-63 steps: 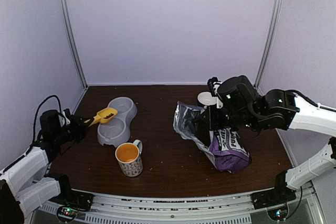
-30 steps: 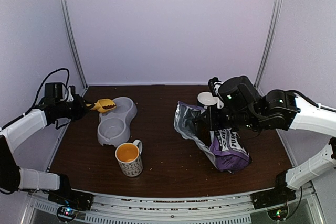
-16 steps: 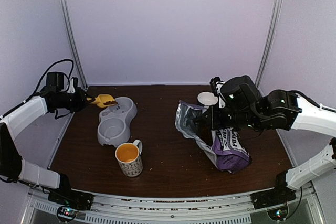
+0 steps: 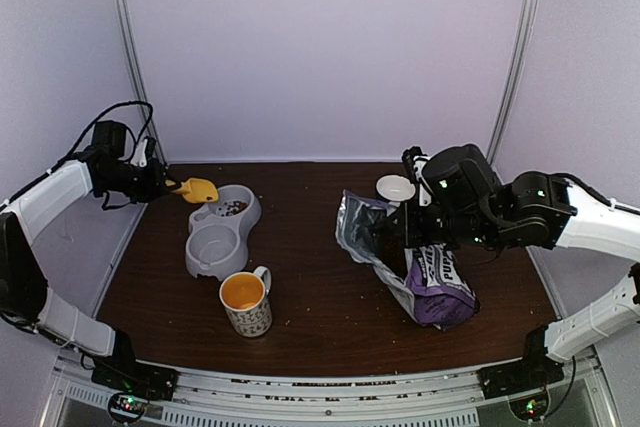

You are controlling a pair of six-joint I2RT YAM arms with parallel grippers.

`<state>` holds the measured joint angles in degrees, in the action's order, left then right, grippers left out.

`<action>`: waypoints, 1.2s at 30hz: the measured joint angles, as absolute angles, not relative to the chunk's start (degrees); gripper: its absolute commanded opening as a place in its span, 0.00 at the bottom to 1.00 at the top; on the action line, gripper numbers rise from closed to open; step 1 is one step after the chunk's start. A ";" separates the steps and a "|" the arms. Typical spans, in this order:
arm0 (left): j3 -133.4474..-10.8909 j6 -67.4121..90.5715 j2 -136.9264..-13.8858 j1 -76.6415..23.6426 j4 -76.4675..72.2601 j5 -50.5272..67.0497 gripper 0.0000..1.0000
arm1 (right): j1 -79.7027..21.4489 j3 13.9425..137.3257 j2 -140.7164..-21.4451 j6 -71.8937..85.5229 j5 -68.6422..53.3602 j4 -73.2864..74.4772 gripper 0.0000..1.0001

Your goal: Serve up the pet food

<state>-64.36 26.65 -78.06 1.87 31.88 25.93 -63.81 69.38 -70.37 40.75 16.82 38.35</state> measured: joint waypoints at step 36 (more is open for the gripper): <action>-66.87 18.76 -56.34 -2.44 39.29 32.32 0.00 | -64.62 69.17 -74.94 31.57 6.13 33.36 0.00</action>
